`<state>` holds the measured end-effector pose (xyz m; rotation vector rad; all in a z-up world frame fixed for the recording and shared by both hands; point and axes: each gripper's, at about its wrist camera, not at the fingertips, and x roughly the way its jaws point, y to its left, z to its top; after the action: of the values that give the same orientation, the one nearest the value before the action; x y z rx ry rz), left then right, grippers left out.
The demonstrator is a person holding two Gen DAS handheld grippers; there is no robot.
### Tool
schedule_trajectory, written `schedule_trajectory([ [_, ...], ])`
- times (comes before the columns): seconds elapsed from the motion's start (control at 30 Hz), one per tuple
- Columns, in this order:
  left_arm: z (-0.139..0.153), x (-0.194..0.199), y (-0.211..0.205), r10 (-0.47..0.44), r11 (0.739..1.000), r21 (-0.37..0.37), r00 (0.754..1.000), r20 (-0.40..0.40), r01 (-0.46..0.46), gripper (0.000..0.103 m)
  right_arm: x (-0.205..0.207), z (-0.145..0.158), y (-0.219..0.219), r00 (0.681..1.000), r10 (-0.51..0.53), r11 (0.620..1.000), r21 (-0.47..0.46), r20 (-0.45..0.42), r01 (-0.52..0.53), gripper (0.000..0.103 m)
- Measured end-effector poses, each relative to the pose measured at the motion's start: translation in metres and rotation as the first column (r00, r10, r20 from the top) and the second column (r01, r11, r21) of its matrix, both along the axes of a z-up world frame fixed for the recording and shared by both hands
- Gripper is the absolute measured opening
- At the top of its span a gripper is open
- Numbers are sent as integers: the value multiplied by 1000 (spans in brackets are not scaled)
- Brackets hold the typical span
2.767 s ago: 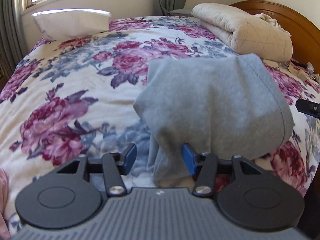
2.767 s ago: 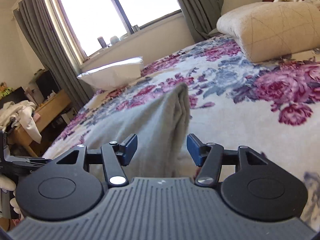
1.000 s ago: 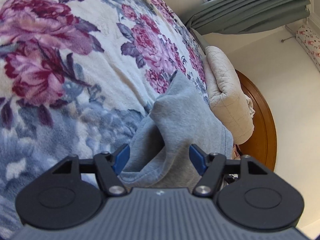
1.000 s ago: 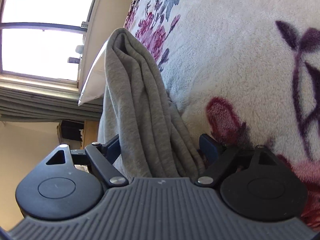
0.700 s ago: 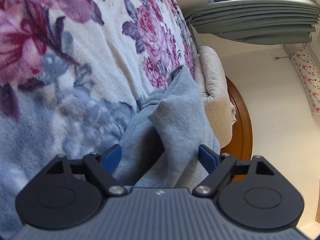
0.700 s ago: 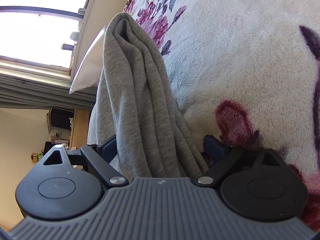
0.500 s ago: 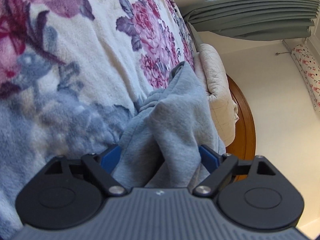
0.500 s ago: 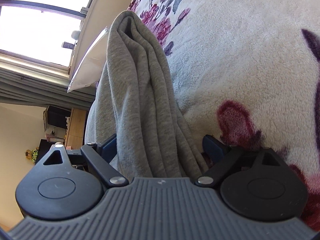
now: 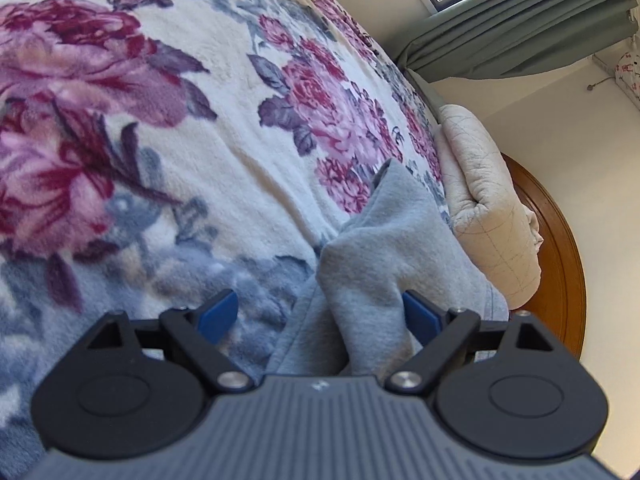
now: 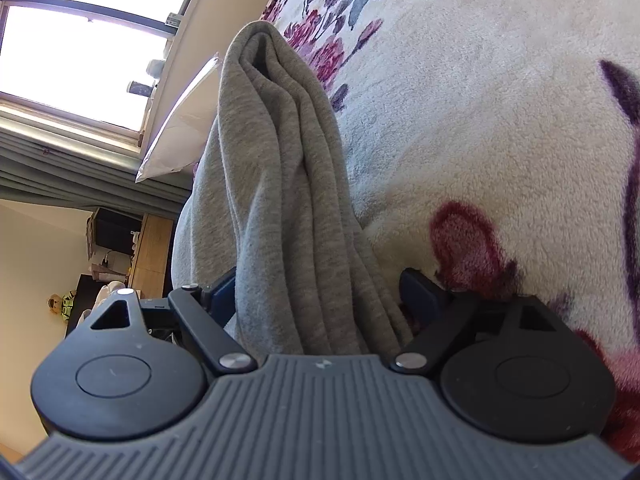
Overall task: Fold clothes
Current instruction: 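Lift the grey sweatpants bundle off the bed with both grippers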
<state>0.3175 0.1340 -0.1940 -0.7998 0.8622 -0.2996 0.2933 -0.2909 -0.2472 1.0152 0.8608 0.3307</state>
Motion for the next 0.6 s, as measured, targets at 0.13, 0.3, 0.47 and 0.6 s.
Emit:
schedule_trajectory([
  [0.13, -23, 6, 0, 27, 992, -122, 997, -68, -35, 91, -4, -1, -2, 1000, 3, 1000, 2, 3, -3, 85],
  [0.3, -22, 8, -18, -6, 990, -139, 999, -39, 1, 98, -11, 1, 1, 1000, -1, 1000, 2, 2, 1, 85],
  [0.47, -30, 11, -46, -95, 971, -226, 994, -51, 82, 90, -13, 1, -1, 1000, 1, 1000, 5, -1, -1, 82],
  [0.6, -37, 8, -46, -78, 952, -303, 993, -84, 50, 48, -17, -1, -3, 1000, 0, 1000, 19, 3, 0, 69],
])
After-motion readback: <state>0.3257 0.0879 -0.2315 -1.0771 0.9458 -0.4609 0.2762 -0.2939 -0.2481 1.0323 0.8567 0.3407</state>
